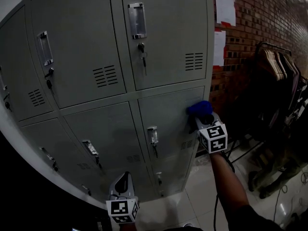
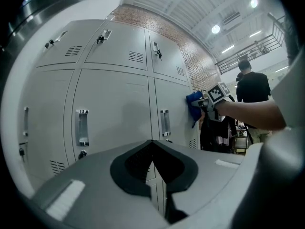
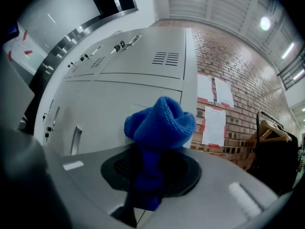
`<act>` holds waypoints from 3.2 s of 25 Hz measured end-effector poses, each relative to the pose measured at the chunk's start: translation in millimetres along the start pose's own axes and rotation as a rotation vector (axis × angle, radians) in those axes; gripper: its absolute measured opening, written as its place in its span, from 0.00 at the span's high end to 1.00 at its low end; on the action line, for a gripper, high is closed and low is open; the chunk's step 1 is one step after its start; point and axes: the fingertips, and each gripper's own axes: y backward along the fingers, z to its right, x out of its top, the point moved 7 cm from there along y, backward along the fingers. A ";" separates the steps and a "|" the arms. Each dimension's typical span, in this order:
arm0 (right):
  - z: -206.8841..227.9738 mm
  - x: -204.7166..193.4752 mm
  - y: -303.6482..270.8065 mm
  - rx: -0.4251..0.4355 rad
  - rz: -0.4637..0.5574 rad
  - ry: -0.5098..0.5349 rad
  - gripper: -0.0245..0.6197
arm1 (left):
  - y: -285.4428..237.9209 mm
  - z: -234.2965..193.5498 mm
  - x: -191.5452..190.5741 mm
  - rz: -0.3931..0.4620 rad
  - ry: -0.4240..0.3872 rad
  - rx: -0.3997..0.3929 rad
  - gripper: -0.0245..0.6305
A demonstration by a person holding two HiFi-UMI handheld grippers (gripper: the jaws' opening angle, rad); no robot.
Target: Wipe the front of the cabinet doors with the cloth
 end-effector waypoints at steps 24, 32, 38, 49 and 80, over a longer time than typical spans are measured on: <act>-143.1 26.0 -13.4 0.296 0.060 -0.066 0.81 | 16.2 -7.6 -3.0 -0.001 0.007 0.025 0.94; -182.5 32.5 -24.6 0.373 0.050 -0.070 0.82 | 27.9 -21.3 -4.3 0.000 0.016 0.055 0.94; -175.2 30.3 -27.3 0.363 0.051 -0.052 0.82 | 29.9 -24.2 -7.3 -0.011 0.008 0.051 0.94; -100.0 7.3 -14.9 0.206 0.034 -0.084 0.82 | 29.0 -14.9 -12.5 -0.030 0.005 0.027 0.94; -11.4 -74.2 6.4 -0.047 -0.091 -0.117 0.79 | 18.3 10.6 -0.2 -0.001 -0.016 -0.016 0.94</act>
